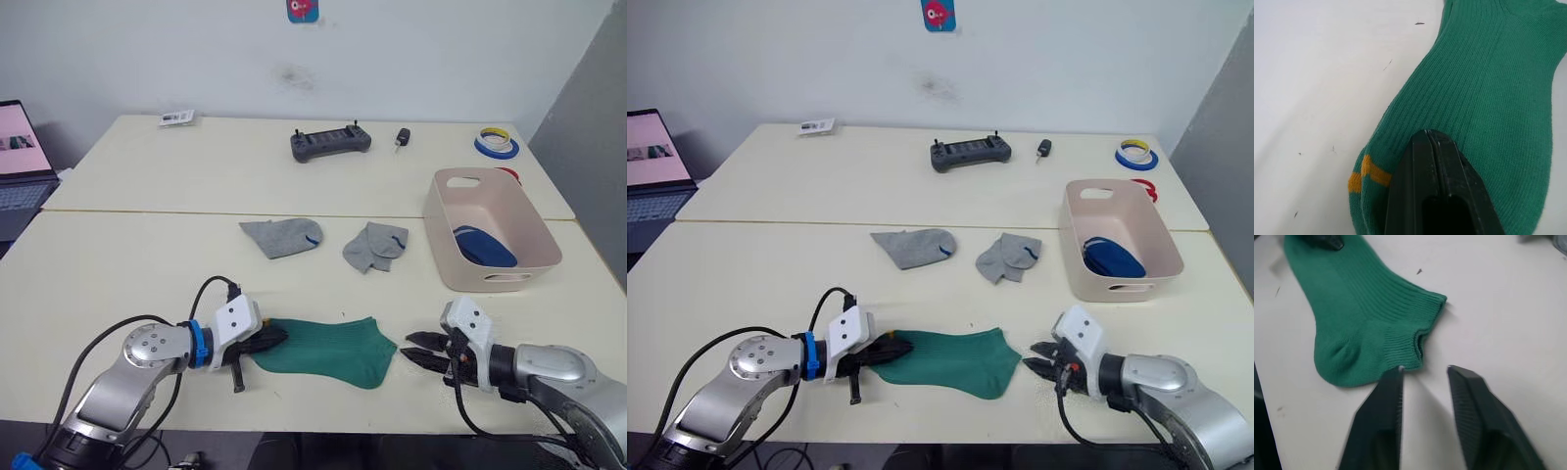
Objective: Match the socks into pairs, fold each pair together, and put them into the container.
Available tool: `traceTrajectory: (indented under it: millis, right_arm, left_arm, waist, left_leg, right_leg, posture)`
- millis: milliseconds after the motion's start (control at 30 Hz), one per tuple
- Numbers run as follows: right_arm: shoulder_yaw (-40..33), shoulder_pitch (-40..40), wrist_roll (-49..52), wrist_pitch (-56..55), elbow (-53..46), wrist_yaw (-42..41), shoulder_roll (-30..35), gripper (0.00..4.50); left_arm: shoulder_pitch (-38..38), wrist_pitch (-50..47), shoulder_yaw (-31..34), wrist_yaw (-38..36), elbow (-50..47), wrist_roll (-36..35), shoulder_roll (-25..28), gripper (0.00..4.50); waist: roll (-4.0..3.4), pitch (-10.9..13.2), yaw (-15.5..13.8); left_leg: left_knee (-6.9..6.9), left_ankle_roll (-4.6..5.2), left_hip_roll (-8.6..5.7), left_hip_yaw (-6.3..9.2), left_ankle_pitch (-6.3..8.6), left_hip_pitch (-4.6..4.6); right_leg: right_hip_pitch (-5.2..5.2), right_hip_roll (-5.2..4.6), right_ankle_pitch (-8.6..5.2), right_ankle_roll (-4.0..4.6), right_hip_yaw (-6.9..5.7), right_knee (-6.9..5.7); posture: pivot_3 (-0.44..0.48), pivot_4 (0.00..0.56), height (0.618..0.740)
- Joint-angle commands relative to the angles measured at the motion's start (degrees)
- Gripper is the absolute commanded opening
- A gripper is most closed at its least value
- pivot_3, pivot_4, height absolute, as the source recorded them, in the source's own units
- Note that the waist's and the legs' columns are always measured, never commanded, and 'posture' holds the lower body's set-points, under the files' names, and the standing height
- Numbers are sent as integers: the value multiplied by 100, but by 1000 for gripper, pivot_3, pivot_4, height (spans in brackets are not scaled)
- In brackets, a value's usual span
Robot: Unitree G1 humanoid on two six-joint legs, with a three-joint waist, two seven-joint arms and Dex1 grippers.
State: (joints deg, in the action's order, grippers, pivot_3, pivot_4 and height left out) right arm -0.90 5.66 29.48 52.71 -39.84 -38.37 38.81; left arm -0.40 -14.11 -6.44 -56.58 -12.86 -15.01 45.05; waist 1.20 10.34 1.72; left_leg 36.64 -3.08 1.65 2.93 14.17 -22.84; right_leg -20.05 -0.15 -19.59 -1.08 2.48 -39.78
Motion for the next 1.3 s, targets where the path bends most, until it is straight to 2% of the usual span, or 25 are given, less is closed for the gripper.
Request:
traceTrajectory:
  millis: [33, 67, 267, 500, 767, 867, 1067, 1167, 1300]
  right_arm:
    - [-204, 20, 433, 684, -251, 419, -228, 2709]
    - [-198, 24, 526, 883, -262, 503, -288, 3071]
    - [144, -80, 704, 1388, -364, 908, -521, 3071]
    - [674, -570, 750, 1750, -71, 1307, -1211, 3071]
    - [183, -884, 1258, 1937, 387, 1248, -1608, 3071]
    - [-21, -919, 1480, 2065, 503, 1260, -1694, 2190]
    - [-159, -958, 1733, 2201, 575, 1284, -1759, 51]
    - [-315, -1004, 1835, 2246, 607, 1284, -1682, 51]
    - [-544, -1082, 1961, 2314, 680, 1194, -1394, 51]
  left_arm:
    - [204, -1, -208, 1, 169, 273, 8, 0]
    - [225, 10, -223, 4, 148, 276, 0, 0]
    - [259, 92, -294, 19, 111, 340, -38, 0]
    - [289, 78, -305, 23, 11, 351, -11, 0]
    - [364, 46, -205, 86, -55, 346, -4, 0]
    - [395, 27, -168, 135, -81, 331, -30, 0]
    - [303, -289, 41, 278, -221, 30, -179, 0]
    - [146, -829, 311, 289, -575, -547, -292, 0]
    - [-77, -1263, 348, 181, -955, -899, -249, 0]
  waist:
    - [-9, -7, 1]
    - [-13, -11, 1]
    - [-23, -55, 3]
    - [-22, -102, 11]
    - [-22, -105, 15]
    - [-23, -105, 12]
    - [-23, -105, 12]
    - [-22, -103, 12]
    - [-19, -101, 11]
  left_leg:
    - [0, 0, 0, 0, 0, 1]
    - [0, 0, 1, -1, 0, 1]
    - [-2, 2, 0, -2, 1, 2]
    - [-10, 3, 2, -1, 1, 5]
    - [-16, 3, 4, -1, 2, 7]
    - [-17, 3, 3, -1, 2, 4]
    - [-20, 4, 3, -2, 2, 4]
    - [-20, 4, 1, -1, 2, 2]
    - [-20, 4, 0, -1, 2, -6]
  right_leg:
    - [0, 0, 0, 0, 0, 0]
    - [0, 0, 0, 0, 1, 0]
    - [1, 1, -1, -1, 2, 3]
    - [0, 6, -2, -1, 4, 8]
    - [0, 7, -2, 0, 3, 10]
    - [-2, 7, -2, 1, 3, 12]
    - [-3, 7, -2, 1, 3, 12]
    - [-4, 7, -2, 0, 2, 12]
    - [-10, 8, -2, 0, 1, 11]
  posture:
    - [0, 150, 740]
    - [0, 150, 740]
    - [0, 150, 740]
    - [0, 150, 740]
    - [0, 150, 740]
    - [0, 150, 740]
    - [0, 150, 740]
    - [0, 150, 740]
    - [0, 150, 740]
